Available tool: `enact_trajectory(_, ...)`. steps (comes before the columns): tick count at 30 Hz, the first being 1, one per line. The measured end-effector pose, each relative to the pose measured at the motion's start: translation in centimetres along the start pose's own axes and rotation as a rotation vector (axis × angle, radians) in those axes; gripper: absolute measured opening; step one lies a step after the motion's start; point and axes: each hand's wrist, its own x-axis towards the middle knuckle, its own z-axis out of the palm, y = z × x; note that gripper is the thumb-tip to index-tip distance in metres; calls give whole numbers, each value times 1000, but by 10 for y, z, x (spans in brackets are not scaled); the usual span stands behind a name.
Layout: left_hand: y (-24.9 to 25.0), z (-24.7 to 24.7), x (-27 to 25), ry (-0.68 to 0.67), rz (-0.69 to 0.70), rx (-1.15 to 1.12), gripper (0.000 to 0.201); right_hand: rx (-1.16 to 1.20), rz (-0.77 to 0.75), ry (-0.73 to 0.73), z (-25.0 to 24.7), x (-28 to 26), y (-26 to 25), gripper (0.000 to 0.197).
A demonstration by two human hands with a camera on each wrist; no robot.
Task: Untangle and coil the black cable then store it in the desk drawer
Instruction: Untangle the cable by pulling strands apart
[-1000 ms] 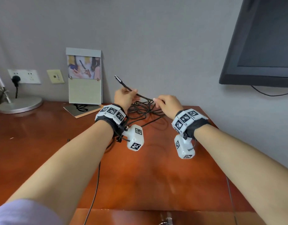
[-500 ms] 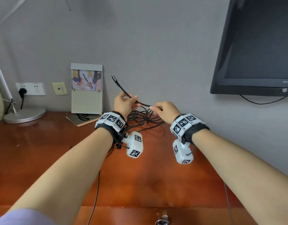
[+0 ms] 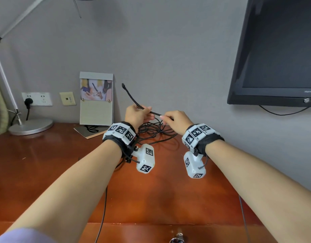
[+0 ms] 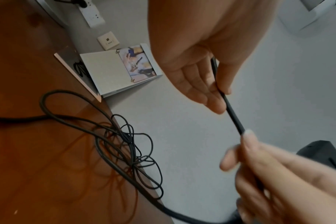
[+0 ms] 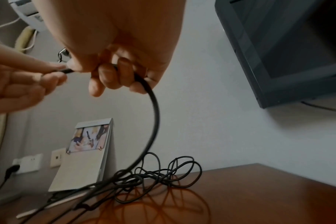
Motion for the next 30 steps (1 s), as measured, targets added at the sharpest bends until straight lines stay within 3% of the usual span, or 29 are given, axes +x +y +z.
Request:
enact_trajectory(6,0,-12,6,105,44,-2,17,13,-12,-16,-3,-1,5,35)
enact_trajectory(12,-1,0,-1,-33,5,-10,20,-28,-67,16,2,8,-9,34)
enact_trajectory(21,-2,-9,8,44,2,-108,15,52,-43,-29,2,2,3,37)
enact_trajectory(26,-3,0,5,-51,-53,-158,16,2,-50,12,1,6,0,38)
enact_trajectory(30,-2,3,2,-87,8,-116,8,-70,-61,-8,6,10,-4,42)
